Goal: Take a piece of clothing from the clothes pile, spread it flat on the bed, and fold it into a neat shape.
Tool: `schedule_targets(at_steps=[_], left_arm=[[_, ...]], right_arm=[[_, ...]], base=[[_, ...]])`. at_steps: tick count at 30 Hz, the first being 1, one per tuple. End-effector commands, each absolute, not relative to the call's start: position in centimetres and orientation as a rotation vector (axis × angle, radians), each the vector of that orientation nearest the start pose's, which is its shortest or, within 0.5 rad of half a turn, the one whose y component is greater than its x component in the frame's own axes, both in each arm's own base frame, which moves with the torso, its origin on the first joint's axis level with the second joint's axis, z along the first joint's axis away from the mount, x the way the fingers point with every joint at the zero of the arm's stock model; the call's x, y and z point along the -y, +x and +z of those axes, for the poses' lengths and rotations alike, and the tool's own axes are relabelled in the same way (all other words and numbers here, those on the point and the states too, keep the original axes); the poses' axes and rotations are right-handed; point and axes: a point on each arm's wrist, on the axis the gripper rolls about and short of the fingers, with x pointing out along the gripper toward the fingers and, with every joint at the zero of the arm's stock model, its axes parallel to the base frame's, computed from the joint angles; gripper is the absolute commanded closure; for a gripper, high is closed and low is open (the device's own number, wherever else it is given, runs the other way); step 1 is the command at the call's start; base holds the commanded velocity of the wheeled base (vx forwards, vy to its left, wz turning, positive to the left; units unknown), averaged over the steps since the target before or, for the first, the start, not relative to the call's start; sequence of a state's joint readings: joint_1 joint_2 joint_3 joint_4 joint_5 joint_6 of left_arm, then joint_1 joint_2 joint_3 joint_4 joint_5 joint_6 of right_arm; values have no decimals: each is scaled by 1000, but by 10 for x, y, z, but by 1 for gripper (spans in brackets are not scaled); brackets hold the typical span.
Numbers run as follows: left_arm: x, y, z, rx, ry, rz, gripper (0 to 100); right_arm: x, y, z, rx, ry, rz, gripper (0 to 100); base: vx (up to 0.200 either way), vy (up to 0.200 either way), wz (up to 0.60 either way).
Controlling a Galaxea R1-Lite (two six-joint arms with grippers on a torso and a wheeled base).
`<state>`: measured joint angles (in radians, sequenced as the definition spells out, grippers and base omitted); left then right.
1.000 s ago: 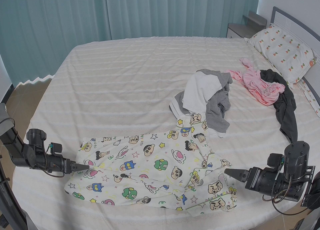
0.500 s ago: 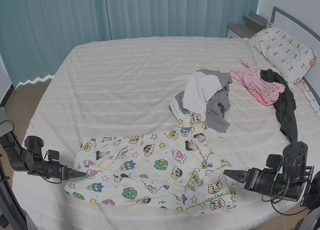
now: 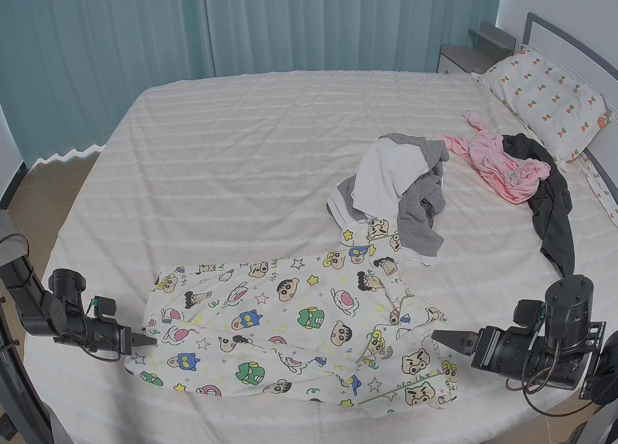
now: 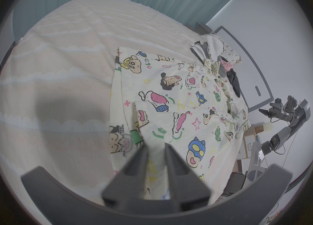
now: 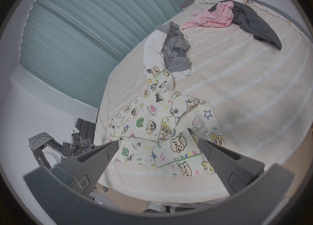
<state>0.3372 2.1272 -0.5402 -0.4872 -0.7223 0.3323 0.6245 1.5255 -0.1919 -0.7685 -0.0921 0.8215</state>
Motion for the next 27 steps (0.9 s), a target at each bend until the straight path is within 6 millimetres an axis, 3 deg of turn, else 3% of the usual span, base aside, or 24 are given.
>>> schedule_targets(at_steps=[1, 19, 27], left_arm=[[-78, 261, -9, -885, -268, -485, 100], [-82, 225, 6, -881, -286, -436, 100], [-81, 211, 0, -918, -323, -417, 100]], right_arm=[[-108, 153, 93, -707, 583, 265, 0], [-107, 152, 90, -721, 576, 261, 0], [-107, 152, 89, -731, 576, 269, 0]], base=[[0, 0, 0], [0, 0, 0], [0, 0, 0]])
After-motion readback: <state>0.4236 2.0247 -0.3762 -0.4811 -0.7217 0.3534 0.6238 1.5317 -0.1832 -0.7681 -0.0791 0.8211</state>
